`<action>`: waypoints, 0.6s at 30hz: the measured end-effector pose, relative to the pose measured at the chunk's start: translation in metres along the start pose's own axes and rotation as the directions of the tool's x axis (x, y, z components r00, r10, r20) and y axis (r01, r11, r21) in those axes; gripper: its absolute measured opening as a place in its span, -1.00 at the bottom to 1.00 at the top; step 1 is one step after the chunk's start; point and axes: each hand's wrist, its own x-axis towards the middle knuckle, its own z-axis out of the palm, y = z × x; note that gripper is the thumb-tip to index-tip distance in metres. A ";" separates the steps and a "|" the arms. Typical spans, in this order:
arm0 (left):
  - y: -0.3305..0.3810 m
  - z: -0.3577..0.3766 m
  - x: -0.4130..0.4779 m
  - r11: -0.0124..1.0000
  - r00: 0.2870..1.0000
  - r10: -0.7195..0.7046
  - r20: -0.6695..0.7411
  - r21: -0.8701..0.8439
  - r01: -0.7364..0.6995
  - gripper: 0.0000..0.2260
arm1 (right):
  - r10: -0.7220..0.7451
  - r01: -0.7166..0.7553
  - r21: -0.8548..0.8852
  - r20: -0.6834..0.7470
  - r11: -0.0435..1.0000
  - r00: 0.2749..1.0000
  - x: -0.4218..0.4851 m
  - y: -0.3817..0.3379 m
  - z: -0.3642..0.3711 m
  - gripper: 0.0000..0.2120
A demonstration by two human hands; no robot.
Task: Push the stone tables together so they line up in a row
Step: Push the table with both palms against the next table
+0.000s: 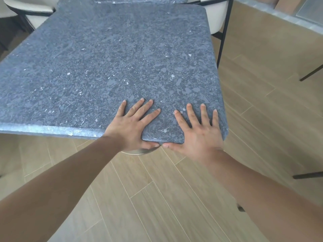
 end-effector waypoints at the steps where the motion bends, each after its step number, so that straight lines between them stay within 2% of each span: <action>1: 0.000 0.001 0.000 1.000 1.000 -0.001 -0.002 -0.001 0.001 -0.03 | -0.001 0.001 -0.003 0.003 1.000 1.000 0.000 0.000 0.000 0.10; 18: 0.014 0.004 0.033 1.000 0.998 -0.028 -0.053 -0.015 0.028 -0.04 | -0.023 0.023 -0.010 0.019 1.000 1.000 0.026 0.038 0.006 0.10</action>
